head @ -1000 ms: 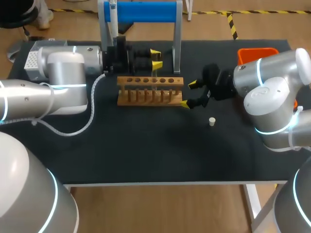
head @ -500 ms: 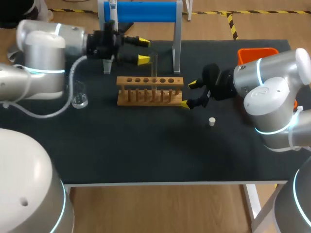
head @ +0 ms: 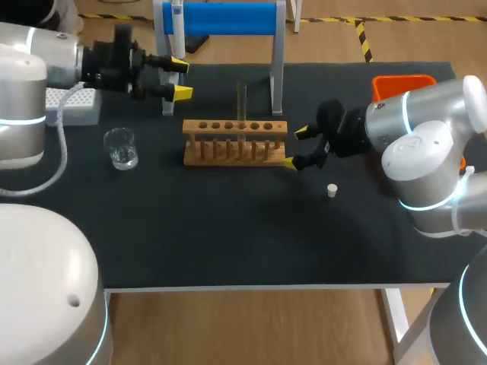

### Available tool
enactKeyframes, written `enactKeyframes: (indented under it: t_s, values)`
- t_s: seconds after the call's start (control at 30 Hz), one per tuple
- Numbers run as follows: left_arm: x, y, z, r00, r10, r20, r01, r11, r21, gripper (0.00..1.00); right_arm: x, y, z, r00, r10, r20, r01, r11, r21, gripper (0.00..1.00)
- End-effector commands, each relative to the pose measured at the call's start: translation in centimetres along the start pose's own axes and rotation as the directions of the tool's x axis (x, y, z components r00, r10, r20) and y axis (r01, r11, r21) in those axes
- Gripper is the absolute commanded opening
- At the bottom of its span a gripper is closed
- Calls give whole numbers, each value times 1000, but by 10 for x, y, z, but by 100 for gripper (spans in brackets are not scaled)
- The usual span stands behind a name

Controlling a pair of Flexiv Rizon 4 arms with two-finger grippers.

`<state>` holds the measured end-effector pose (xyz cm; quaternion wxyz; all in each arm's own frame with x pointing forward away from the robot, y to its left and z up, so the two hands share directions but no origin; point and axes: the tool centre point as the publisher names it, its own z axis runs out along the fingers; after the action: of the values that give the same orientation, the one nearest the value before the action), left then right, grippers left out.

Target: Invert the test tube, pick up the pipette, mount the tip to pipette, aspirate from beaker and dispense into the tube, eject the tip, return the pipette, and cap with the stopper.

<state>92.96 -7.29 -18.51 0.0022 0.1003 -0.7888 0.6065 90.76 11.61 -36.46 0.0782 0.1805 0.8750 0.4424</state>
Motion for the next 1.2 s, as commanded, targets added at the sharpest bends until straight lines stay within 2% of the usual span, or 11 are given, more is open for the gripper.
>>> enactKeyframes:
  t_s: [0.03,0.4,0.47,0.57,0.8,1.2]
  values:
    - [9,-1,-2,999,-1,43,1,1000,-3,100,0,0,-1,1000,0,-1,0,1000,0,100]
    - [9,-1,-2,999,-1,43,1,1000,-3,100,0,0,-1,1000,0,-1,0,1000,0,100]
    - [2,9,-14,995,-18,103,22,999,-37,100,0,0,-1,1000,0,-1,0,1000,0,100]
    - [-4,21,-34,989,-41,145,47,998,-36,100,0,0,-1,1000,0,-1,0,1000,0,100]
    - [-23,51,-85,946,-98,309,124,990,-65,100,0,0,-1,1000,0,-1,0,1000,0,100]
    - [-55,93,-152,861,-145,487,214,973,-89,100,0,0,-1,1000,0,-1,0,1000,0,100]
